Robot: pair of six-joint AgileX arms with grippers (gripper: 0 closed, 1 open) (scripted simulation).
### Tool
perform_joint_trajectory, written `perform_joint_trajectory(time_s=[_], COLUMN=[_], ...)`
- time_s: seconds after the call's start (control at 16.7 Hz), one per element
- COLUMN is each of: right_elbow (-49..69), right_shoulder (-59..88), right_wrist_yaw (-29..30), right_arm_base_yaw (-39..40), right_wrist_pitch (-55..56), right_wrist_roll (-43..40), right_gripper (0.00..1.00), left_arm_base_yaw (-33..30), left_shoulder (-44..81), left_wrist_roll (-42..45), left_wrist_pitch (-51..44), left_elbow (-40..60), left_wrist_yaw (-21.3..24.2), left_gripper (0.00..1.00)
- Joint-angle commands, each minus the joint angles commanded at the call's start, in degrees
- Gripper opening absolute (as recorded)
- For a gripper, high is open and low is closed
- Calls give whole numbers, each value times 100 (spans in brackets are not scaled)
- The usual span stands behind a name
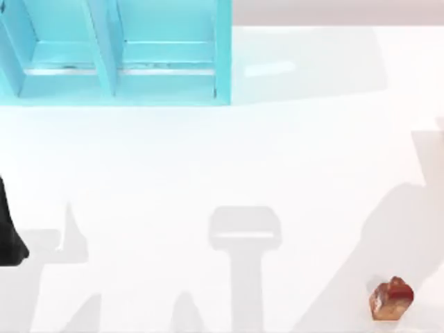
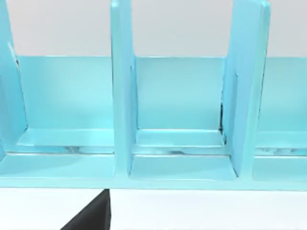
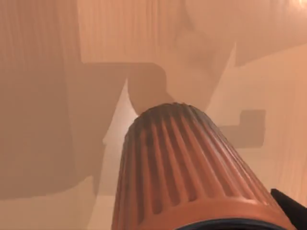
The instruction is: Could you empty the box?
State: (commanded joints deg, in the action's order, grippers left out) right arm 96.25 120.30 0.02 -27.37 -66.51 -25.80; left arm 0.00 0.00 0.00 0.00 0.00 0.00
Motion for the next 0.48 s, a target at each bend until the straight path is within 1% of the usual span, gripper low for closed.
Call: perform_joint_trajectory(time_s=[0.3, 0.48], right_elbow=[1350, 2007], right_shoulder=[-35, -84], right_wrist_yaw=[0, 4], right_arm_base_yaw=[-22, -23], right_wrist_pitch=[-1433, -2095], right_wrist_roll=[-15, -19], right_gripper=[0, 0], left_arm_base_yaw=[0, 0], left_shoulder=[0, 0], left_wrist_roll=[0, 0], left_wrist_pitch=[0, 0], left_elbow=[0, 0], left_wrist_yaw=[0, 0], left_gripper=[100, 100])
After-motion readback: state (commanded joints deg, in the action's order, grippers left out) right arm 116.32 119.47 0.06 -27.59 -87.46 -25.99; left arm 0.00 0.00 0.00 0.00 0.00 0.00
